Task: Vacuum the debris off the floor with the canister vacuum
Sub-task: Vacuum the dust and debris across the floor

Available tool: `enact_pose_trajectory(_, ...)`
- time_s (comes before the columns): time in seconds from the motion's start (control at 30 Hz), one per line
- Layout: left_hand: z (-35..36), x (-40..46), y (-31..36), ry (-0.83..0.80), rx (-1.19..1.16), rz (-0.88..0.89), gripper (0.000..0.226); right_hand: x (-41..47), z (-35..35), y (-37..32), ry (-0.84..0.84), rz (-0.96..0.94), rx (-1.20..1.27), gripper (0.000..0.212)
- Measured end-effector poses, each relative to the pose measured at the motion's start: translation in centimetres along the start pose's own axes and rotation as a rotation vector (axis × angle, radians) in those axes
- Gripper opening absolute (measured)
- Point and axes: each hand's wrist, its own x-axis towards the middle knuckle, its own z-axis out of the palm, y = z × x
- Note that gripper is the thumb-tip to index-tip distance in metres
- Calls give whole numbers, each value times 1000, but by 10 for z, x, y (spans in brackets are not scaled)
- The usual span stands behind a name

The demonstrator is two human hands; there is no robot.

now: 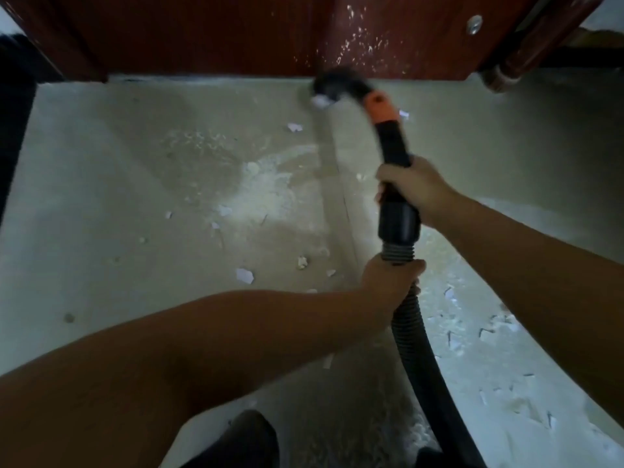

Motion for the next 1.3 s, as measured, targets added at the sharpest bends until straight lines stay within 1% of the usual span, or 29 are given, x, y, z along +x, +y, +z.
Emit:
enact_pose_trajectory(0.07,8,12,18,-61,95,20,19,16,-36,8,197,52,230,14)
enact_pose_trajectory(0.1,14,16,25,-81,150,12,19,22,-52,14,269,94,334,14)
enact_pose_trajectory(0.13,20,20,33,-89,203,-2,18,29,-66,20,324,137,415,14)
enact_pose_trajectory(0.2,29,28,39,-87,264,-39,16,37,-81,32,372,211,479,14)
enact_pose_trajectory(0.27,33,36,35,-63,259,-64,16,42,-79,36,349,217,455,13)
enact_pose_trajectory(0.43,16,29,11,74,130,-92,18,38,-36,31,149,153,282,14)
enact_pose_trajectory(0.53,0,14,9,123,73,-118,19,30,-9,28,45,146,204,14)
enact_pose_trajectory(0.7,-16,-2,21,201,27,-61,19,31,16,9,-43,163,175,13)
enact_pose_trajectory(0.83,-46,-9,31,213,32,-69,17,28,46,3,-19,166,125,11)
enact_pose_trajectory(0.93,-66,-8,31,190,40,-89,17,29,66,4,18,159,111,11)
enact_pose_trajectory(1.03,-84,-3,28,183,21,-83,16,33,87,4,44,136,65,17)
enact_pose_trajectory(1.17,-120,-3,41,172,-43,-57,16,40,128,-9,30,112,54,21)
enact_pose_trajectory(1.3,-168,-10,56,215,-105,-19,14,45,183,-28,11,97,15,14)
